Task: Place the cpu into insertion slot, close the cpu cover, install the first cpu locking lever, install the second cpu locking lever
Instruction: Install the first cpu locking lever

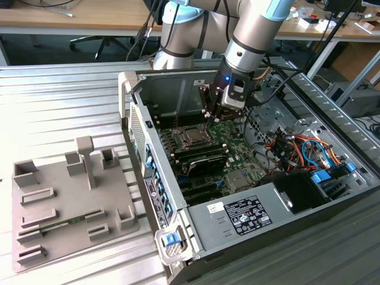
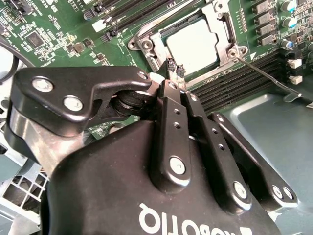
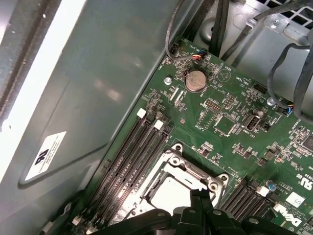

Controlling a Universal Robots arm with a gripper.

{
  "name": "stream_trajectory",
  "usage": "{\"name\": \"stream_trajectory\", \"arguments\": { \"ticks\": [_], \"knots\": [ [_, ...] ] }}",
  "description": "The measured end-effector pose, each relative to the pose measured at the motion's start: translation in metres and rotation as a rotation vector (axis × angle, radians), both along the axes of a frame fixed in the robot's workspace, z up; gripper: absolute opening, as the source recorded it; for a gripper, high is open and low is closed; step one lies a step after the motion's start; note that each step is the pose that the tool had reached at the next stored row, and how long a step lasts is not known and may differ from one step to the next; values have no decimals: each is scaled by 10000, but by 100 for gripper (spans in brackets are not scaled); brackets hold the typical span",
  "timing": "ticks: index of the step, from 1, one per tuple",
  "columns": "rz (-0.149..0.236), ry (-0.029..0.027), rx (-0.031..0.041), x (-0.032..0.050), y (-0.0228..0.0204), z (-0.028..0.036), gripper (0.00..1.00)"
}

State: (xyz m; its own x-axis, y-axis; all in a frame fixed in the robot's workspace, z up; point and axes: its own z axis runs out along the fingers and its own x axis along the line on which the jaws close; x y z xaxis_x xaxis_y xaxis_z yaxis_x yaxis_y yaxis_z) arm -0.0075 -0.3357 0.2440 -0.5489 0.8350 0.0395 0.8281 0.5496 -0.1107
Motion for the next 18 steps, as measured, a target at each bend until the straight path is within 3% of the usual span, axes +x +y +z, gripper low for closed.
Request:
{"name": "stream_trajectory", "arguments": {
  "ticks": [18],
  "knots": [
    [775,0,0,0,0,0,11]
  ]
}}
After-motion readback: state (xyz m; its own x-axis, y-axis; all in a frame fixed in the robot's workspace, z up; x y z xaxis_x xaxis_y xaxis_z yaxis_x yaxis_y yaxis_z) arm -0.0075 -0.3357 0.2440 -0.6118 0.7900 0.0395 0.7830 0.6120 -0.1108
